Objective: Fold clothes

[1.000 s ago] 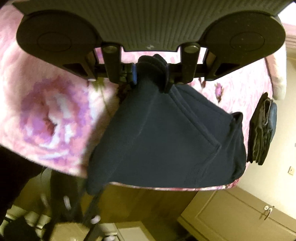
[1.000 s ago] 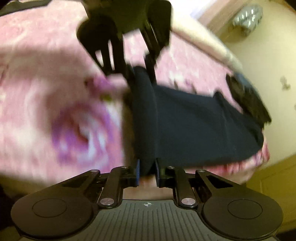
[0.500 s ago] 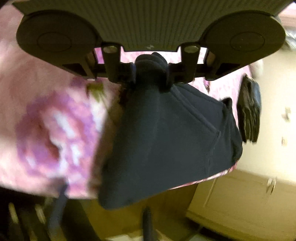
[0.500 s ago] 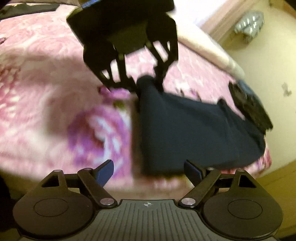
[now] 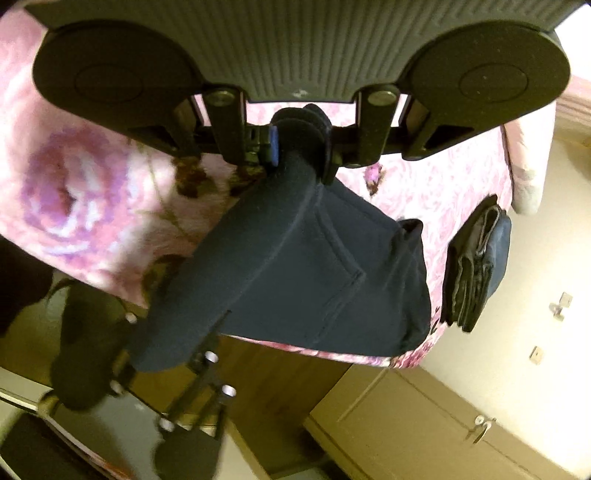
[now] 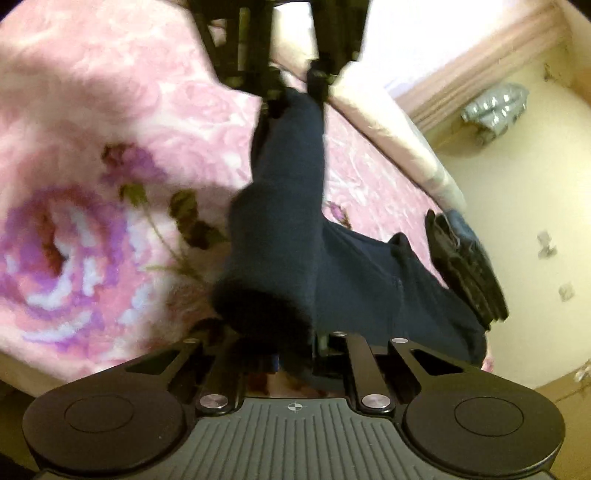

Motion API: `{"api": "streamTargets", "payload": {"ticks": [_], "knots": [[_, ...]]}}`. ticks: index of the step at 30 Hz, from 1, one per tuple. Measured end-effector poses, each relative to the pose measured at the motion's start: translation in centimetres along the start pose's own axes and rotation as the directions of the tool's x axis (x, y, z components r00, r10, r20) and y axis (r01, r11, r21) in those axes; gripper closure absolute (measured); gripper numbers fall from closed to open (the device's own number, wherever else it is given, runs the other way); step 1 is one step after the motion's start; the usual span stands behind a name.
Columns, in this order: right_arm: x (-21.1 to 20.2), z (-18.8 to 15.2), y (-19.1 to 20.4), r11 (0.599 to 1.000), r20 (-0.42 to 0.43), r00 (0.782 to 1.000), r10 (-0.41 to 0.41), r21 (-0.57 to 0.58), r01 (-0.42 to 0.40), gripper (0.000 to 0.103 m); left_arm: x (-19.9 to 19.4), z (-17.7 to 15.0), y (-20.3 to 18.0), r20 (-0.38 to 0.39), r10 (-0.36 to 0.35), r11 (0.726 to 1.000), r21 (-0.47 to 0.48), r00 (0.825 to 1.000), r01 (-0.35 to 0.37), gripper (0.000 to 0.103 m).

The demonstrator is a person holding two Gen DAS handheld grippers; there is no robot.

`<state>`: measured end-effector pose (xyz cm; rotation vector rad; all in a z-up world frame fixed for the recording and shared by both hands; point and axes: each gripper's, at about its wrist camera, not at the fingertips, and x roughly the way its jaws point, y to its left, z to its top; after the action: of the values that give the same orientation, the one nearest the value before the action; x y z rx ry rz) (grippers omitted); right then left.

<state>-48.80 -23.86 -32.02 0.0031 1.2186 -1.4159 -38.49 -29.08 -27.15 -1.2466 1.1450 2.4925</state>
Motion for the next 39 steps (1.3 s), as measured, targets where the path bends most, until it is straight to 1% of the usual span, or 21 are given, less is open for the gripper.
{"api": "streamTargets", "payload": {"ticks": [4, 7, 11, 13, 15, 17, 20, 22, 25, 27, 30, 31, 33, 34, 35, 38, 39], "knots": [[-2.9, 0.6, -1.3, 0.999, 0.014, 0.999, 0.042, 0.032, -0.043, 0.090, -3.1, 0.4, -0.9, -0.004, -0.021, 1.000, 0.004, 1.000, 0.021, 0.085], [-5.8, 1.5, -2.0, 0.993, 0.022, 0.994, 0.107, 0.049, -0.108, 0.090, -5.6, 1.0, -0.8, -0.013, -0.045, 0.998, -0.034, 0.999, 0.045, 0.085], [-9.3, 2.7, -4.3, 0.972, 0.041, 0.981, 0.190, 0.134, -0.194, 0.090, -8.2, 2.5, 0.9, -0.018, -0.078, 0.995, -0.066, 0.997, 0.076, 0.085], [-10.2, 3.3, -6.6, 0.953, 0.063, 0.974, 0.219, 0.201, -0.227, 0.091, -8.7, 3.8, 3.3, -0.021, -0.085, 0.992, -0.092, 0.996, 0.082, 0.085], [-10.7, 3.6, -9.7, 0.932, 0.085, 0.969, 0.231, 0.266, -0.245, 0.091, -8.4, 5.6, 6.7, -0.025, -0.088, 0.991, -0.101, 0.996, 0.085, 0.085], [-10.3, 3.8, -13.6, 0.901, 0.106, 0.963, 0.248, 0.341, -0.270, 0.091, -7.2, 7.7, 10.4, -0.034, -0.100, 0.990, -0.106, 0.994, 0.096, 0.085], [-8.3, 3.1, -19.7, 0.843, 0.142, 0.950, 0.278, 0.437, -0.312, 0.091, -3.4, 11.1, 16.2, -0.059, -0.134, 0.986, -0.110, 0.989, 0.127, 0.084], [-5.9, 1.7, -24.1, 0.782, 0.179, 0.936, 0.302, 0.516, -0.351, 0.091, -0.1, 13.4, 19.8, -0.078, -0.163, 0.981, -0.120, 0.984, 0.153, 0.084], [-2.0, -1.4, -30.0, 0.669, 0.228, 0.912, 0.342, 0.623, -0.406, 0.091, 5.3, 16.3, 24.1, -0.098, -0.214, 0.970, -0.142, 0.972, 0.199, 0.085], [1.2, -4.1, -33.6, 0.568, 0.255, 0.888, 0.382, 0.693, -0.443, 0.091, 9.5, 18.2, 26.2, -0.112, -0.253, 0.961, -0.140, 0.961, 0.237, 0.084], [5.5, -8.6, -37.9, 0.400, 0.290, 0.858, 0.425, 0.790, -0.465, 0.091, 15.8, 20.3, 29.3, -0.136, -0.333, 0.937, -0.162, 0.933, 0.311, 0.085], [7.0, -10.1, -39.3, 0.341, 0.300, 0.847, 0.438, 0.817, -0.465, 0.091, 17.8, 20.7, 30.2, -0.144, -0.359, 0.927, -0.172, 0.922, 0.334, 0.085], [9.9, -12.4, -41.5, 0.234, 0.324, 0.823, 0.467, 0.852, -0.468, 0.091, 21.9, 21.3, 31.7, -0.166, -0.414, 0.904, -0.195, 0.895, 0.381, 0.084], [11.4, -13.4, -42.4, 0.182, 0.335, 0.808, 0.484, 0.865, -0.468, 0.091, 23.6, 21.4, 32.3, -0.175, -0.430, 0.896, -0.203, 0.886, 0.395, 0.084], [12.9, -14.5, -43.2, 0.132, 0.344, 0.799, 0.493, 0.878, -0.460, 0.090, 25.3, 21.6, 32.8, -0.181, -0.448, 0.886, -0.219, 0.875, 0.409, 0.084], [15.3, -17.5, -43.5, 0.048, 0.346, 0.786, 0.513, 0.902, -0.429, 0.090, 30.4, 21.4, 34.3, -0.203, -0.488, 0.858, -0.292, 0.849, 0.423, 0.077], [16.3, -18.2, -43.5, 0.025, 0.349, 0.779, 0.521, 0.906, -0.422, 0.090, 31.6, 21.1, 34.5, -0.206, -0.492, 0.850, -0.322, 0.846, 0.416, 0.075]]}}
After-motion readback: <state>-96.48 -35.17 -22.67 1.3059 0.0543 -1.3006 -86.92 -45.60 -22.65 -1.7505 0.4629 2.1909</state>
